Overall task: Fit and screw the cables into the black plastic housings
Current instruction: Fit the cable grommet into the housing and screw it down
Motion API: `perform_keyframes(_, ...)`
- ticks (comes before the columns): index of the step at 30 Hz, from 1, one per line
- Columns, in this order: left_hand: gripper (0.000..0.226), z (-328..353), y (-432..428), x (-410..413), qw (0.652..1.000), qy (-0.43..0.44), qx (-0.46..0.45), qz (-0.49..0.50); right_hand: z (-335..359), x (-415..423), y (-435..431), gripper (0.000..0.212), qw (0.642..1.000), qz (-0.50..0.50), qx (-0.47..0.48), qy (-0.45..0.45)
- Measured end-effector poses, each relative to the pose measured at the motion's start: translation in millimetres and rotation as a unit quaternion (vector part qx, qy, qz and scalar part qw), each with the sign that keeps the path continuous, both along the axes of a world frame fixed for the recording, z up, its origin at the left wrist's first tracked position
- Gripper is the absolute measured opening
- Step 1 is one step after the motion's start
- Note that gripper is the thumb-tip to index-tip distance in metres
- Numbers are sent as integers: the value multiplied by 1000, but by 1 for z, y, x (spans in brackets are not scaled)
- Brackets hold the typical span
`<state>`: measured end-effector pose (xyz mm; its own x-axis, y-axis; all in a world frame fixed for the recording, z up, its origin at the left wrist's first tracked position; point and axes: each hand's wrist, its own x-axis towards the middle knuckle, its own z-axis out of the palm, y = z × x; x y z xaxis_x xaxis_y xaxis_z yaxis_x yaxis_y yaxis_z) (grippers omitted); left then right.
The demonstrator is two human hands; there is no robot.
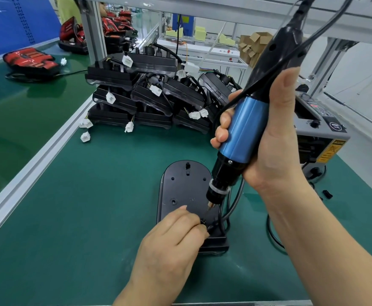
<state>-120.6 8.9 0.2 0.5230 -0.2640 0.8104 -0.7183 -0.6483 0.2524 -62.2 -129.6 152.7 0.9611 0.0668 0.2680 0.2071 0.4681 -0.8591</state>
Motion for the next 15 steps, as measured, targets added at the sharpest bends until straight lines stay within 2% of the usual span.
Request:
perform_keyframes(10,8,-1,0,0,1000,-2,3,0,0,-4,4,72,999,42,6,-16)
perform_keyframes(15,7,-2,0,0,1000,-2,2,-7,3,-2,5,62,999,45,-7,-6)
